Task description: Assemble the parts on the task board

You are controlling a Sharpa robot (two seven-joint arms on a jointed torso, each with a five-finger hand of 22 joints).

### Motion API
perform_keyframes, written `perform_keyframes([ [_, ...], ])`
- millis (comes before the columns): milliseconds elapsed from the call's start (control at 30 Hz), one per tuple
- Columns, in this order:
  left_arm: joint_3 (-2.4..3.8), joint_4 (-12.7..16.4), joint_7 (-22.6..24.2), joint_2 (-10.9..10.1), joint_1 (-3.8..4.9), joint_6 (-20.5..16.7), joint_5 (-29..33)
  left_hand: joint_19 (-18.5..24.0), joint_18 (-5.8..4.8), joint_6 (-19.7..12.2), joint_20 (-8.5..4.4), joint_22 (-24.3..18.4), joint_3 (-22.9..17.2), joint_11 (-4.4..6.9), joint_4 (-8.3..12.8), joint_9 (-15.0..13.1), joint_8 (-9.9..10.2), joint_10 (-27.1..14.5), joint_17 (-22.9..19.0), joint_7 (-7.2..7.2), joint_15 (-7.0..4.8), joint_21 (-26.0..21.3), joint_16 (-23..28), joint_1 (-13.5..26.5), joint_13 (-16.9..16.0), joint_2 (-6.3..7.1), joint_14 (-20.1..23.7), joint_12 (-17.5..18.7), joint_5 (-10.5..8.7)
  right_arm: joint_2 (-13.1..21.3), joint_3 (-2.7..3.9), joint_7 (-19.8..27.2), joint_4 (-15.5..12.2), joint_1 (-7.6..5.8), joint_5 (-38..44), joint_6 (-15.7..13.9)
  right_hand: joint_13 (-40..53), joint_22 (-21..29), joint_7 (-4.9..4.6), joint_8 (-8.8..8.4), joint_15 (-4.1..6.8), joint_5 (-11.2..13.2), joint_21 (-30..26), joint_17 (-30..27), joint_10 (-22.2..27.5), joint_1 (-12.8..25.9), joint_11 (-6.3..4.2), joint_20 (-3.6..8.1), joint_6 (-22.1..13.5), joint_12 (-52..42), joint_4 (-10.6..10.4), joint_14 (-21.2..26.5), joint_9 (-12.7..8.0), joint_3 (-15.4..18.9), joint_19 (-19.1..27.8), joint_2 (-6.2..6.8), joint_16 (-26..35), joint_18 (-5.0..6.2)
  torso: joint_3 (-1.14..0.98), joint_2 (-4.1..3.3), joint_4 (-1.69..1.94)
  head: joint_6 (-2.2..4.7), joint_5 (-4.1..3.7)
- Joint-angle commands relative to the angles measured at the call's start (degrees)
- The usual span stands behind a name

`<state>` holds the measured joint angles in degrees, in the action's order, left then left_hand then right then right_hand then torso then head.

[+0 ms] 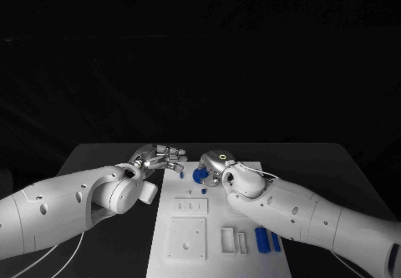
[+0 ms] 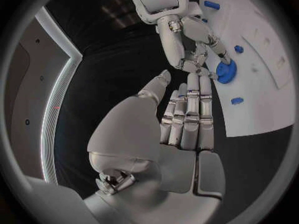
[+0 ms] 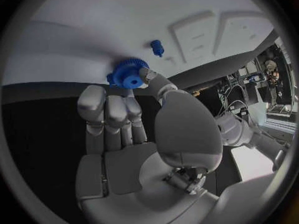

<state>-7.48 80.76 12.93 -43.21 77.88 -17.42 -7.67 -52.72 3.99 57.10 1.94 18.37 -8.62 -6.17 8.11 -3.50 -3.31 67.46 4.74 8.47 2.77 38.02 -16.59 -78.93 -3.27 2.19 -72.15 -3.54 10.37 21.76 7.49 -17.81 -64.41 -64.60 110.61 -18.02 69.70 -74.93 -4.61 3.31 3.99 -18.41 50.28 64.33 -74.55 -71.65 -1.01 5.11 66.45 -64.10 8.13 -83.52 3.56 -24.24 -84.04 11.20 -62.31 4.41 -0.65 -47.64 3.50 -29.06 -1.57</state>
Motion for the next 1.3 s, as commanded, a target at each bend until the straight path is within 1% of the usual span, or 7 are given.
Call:
perform_keyframes([
  [33,0.05,0.04,0.25,0.13,0.07,0.87,-0.19,0.36,0.93,-0.09,-0.12,-0.06,0.1,0.05,0.37,-0.09,-0.26,-0.33,-0.05,0.15,0.14,0.15,-0.15,0.27,-0.09,-0.24,0.36,0.15,0.39,-0.13,-0.07,-1.49,0.34,0.03,2.74,-0.14,-0.23,-6.21,0.0,0.22,0.33,0.33,0.26,-0.22,0.05,-0.36,0.06,0.39,0.26,0.55,0.03,0.15,0.05,-0.58,-1.82,-0.13,0.5,-0.43,-0.04,0.03,-0.06,-0.04,0.3],
  [467,0.05,0.02,0.22,0.21,0.07,0.88,-0.19,0.36,0.93,-0.09,-0.12,-0.06,0.1,0.05,0.37,-0.09,-0.26,-0.33,-0.05,0.15,0.14,0.15,-0.15,0.27,-0.09,-0.24,0.36,0.15,0.39,-1.11,-0.23,-0.69,1.45,0.03,0.25,0.85,-1.6,-6.01,-0.59,0.21,0.1,3.18,-0.67,-0.76,0.85,0.37,0.43,0.22,-2.49,2.06,-1.38,0.24,-0.02,0.85,-1.71,-0.2,1.2,-0.28,0.03,0.02,-0.05,0.06,0.27],
  [567,0.05,0.02,0.21,0.2,0.07,0.85,-0.19,0.36,0.93,-0.09,-0.12,-0.06,0.1,0.05,0.37,-0.09,-0.26,-0.33,-0.05,0.15,0.14,0.15,-0.15,0.27,-0.09,-0.24,0.36,0.15,0.39,-1.35,-0.27,-0.24,1.73,0.03,-1.08,1.08,-2.04,-5.97,-0.69,0.21,0.07,6.29,-1.0,-0.88,1.13,3.06,0.52,0.16,-3.7,2.43,-5.0,0.28,-0.02,3.45,-1.79,-0.5,1.43,-0.19,0.02,0.04,-0.03,0.08,0.3],
  [667,0.05,0.02,0.2,0.18,0.07,0.83,-0.19,0.36,0.93,-0.09,-0.12,-0.06,0.1,0.05,0.37,-0.09,-0.26,-0.33,-0.05,0.15,0.14,0.15,-0.15,0.27,-0.09,-0.24,0.36,0.15,0.39,-1.5,-0.3,0.15,2.0,0.03,-2.5,1.36,-2.37,-5.97,-0.66,0.22,0.1,8.83,-1.34,-0.76,1.29,4.96,0.66,0.2,-4.47,2.56,-11.68,0.31,0.0,7.98,-1.92,-0.55,1.44,-0.15,0.01,0.01,-0.09,0.08,0.27],
  [767,0.05,0.02,0.2,0.18,0.07,0.82,-0.19,0.36,0.93,-0.09,-0.12,-0.06,0.1,0.05,0.37,-0.09,-0.26,-0.33,-0.05,0.15,0.14,0.15,-0.15,0.27,-0.09,-0.24,0.36,0.15,0.39,-1.59,-0.32,0.51,2.24,0.02,-3.73,1.76,-2.57,-6.01,-0.63,0.26,0.13,11.05,-1.48,-0.66,1.42,7.8,0.7,0.2,-4.83,2.57,-17.98,0.3,0.03,7.99,-2.01,0.27,1.47,-0.14,0.02,0.02,-0.15,0.05,0.4],
  [833,0.05,0.02,0.21,0.19,0.07,0.8,-0.19,0.36,0.93,-0.09,-0.12,-0.06,0.1,0.05,0.37,-0.09,-0.26,-0.33,-0.05,0.15,0.14,0.15,-0.15,0.27,-0.09,-0.24,0.36,0.15,0.39,-1.58,-0.33,0.64,2.33,0.02,-4.21,1.96,-2.61,-6.03,-0.59,0.23,0.11,11.45,-1.54,-0.56,1.46,7.96,0.73,0.21,-4.93,2.5,-20.2,0.27,0.02,9.09,-2.06,0.41,1.46,-0.13,0.01,0.03,-0.17,-0.07,0.67],
  [1300,0.05,0.07,0.24,-0.1,0.07,0.67,-0.19,0.37,0.94,-0.33,-0.12,-0.4,0.02,0.05,0.26,-0.08,-0.25,-0.35,-0.05,0.17,0.15,0.33,-0.14,0.32,-0.09,-0.35,0.35,0.14,0.47,0.0,-0.37,0.89,1.75,0.11,-5.04,1.52,-2.49,-6.06,-0.4,0.28,0.26,10.94,-1.44,-0.3,1.23,7.06,0.56,0.33,-3.88,2.15,-19.0,0.21,0.04,8.21,-2.14,0.19,1.33,-0.21,-0.12,0.04,-0.16,-0.24,0.75],
])
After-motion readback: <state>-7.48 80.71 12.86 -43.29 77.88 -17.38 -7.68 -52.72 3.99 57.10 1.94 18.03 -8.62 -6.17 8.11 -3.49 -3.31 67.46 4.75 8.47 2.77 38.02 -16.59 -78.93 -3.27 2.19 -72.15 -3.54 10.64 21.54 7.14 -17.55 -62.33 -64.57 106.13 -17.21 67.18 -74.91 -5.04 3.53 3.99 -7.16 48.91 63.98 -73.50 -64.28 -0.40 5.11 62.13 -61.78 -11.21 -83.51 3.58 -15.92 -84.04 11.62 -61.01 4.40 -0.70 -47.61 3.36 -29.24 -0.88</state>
